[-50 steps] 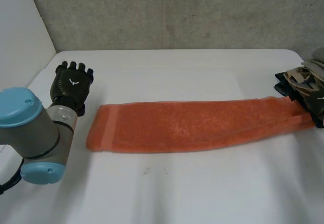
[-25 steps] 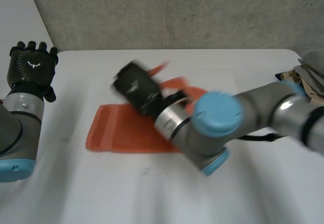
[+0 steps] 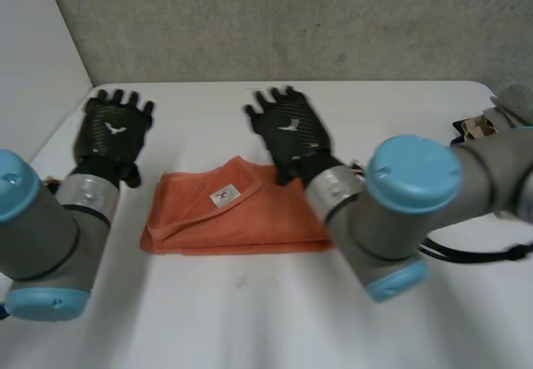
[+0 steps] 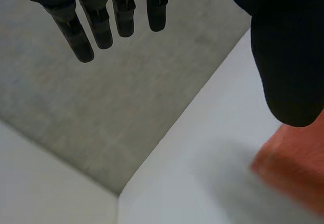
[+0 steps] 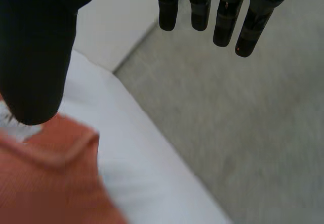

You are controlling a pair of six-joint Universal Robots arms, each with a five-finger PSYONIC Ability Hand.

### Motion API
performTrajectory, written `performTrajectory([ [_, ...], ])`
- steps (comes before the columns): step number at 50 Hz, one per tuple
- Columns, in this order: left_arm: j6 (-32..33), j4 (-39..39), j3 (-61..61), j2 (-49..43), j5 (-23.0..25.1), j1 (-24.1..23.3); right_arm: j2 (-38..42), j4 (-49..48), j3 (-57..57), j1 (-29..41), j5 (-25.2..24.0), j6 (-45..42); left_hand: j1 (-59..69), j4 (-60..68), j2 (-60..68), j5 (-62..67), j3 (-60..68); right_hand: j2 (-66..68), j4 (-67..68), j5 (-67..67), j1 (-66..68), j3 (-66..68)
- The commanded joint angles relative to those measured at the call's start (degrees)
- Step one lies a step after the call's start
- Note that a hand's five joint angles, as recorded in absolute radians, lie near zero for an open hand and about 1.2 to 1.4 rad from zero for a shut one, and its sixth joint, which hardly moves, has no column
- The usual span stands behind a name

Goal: Fold the laundry.

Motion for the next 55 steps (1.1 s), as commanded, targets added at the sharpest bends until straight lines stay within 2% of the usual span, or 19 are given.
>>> performTrajectory([
  [1, -0.6, -0.1, 0.3, -3.2, 3.3, -6.5, -1.8, 12.2, 4.0, -5.2, -0.7, 4.5, -0.9, -1.5, -1.6, -2.6, -1.9, -2.7, -3.4, -3.7, -1.4, -2.2],
  [4, -0.9, -0.2, 1.6, -5.9, 4.7, -8.6, -1.7, 14.3, 5.8, -6.0, -0.5, 4.5, -0.2, -0.9, -0.9, -2.0, -1.2, -2.7, -3.4, -3.7, -1.4, -2.2],
  [9, -0.7, -0.7, 4.5, -10.9, 4.7, -9.2, -1.1, 13.9, 7.4, -6.0, -0.6, 3.8, -0.2, -0.9, -0.9, -2.0, -1.2, -2.7, -3.4, -3.7, -1.4, -2.2],
  [24, -0.8, -7.5, 15.6, -21.4, 4.0, -7.3, 3.6, 13.7, 6.9, -5.3, 0.2, -0.3, 0.5, -0.2, -0.3, -1.3, -0.5, -2.7, -3.4, -3.7, -1.4, -2.2],
  [28, -1.2, -7.6, 21.4, -24.9, -0.6, -3.7, 3.9, 12.2, 7.0, -5.2, 0.2, -0.4, 1.3, 0.6, 0.6, -0.5, 0.3, 5.3, 4.6, 4.3, 6.5, 5.8],
  [29, -1.3, -7.3, 23.4, -25.5, -5.2, -1.8, 3.9, 11.3, 7.2, -5.3, 0.3, -0.5, 1.3, 0.6, 0.6, -0.5, 0.3, 9.2, 8.5, 8.1, 10.4, 9.6],
  [30, -1.3, -7.1, 24.2, -25.6, -7.7, -0.7, 3.9, 10.8, 7.4, -5.2, 0.4, -0.6, 1.2, 0.5, 0.4, -0.6, 0.1, 10.9, 10.2, 9.8, 12.1, 11.3],
  [33, -1.0, -7.0, 25.8, -26.0, -15.0, 1.8, 3.9, 9.0, 7.7, -5.2, 0.8, -1.3, 0.8, 0.1, 0.1, -1.0, -0.2, 15.6, 14.9, 14.5, 16.8, 16.0],
  [34, -1.0, -7.0, 25.9, -26.0, -15.3, 1.9, 3.9, 8.7, 7.8, -5.2, 1.2, -1.6, 0.8, 0.1, 0.1, -1.0, -0.2, 15.9, 15.2, 14.9, 17.2, 16.4],
  [42, -1.2, -7.1, 20.0, -24.4, -10.0, -3.3, 4.0, 8.1, 7.9, -5.3, 3.0, -4.0, 0.0, -0.7, -0.8, -1.8, -1.0, 21.5, 20.8, 20.4, 22.7, 21.9],
  [47, -1.3, -7.0, 16.9, -20.8, -9.6, -4.4, 5.2, 8.2, 7.7, -5.4, 3.1, -4.4, 0.0, -0.7, -0.8, -1.8, -1.0, 27.7, 27.0, 26.6, 28.9, 28.2],
  [50, -1.4, -7.0, 16.0, -19.4, -9.5, -4.5, 5.5, 8.1, 8.0, -5.6, 3.1, -5.6, 0.0, -0.7, -0.8, -1.8, -1.0, 44.1, 43.4, 43.1, 45.4, 44.6],
  [51, -1.4, -6.9, 15.6, -18.6, -9.5, -4.5, 5.4, 8.1, 8.3, -5.8, 3.0, -6.4, 0.0, -0.7, -0.8, -1.8, -1.0, 61.0, 60.3, 59.9, 62.2, 61.5],
  [52, -1.4, -6.9, 15.3, -18.2, -9.5, -4.5, 5.3, 8.1, 8.5, -6.0, 3.0, -6.9, 0.0, -0.7, -0.8, -1.8, -1.0, 67.3, 66.6, 66.2, 68.5, 67.7],
  [55, -1.4, -6.9, 14.3, -16.6, -9.5, -4.5, 4.2, 8.1, 10.8, -6.5, 2.9, -9.2, -0.2, -0.9, -0.9, -2.0, -1.2, 67.3, 66.6, 66.3, 68.6, 67.8],
])
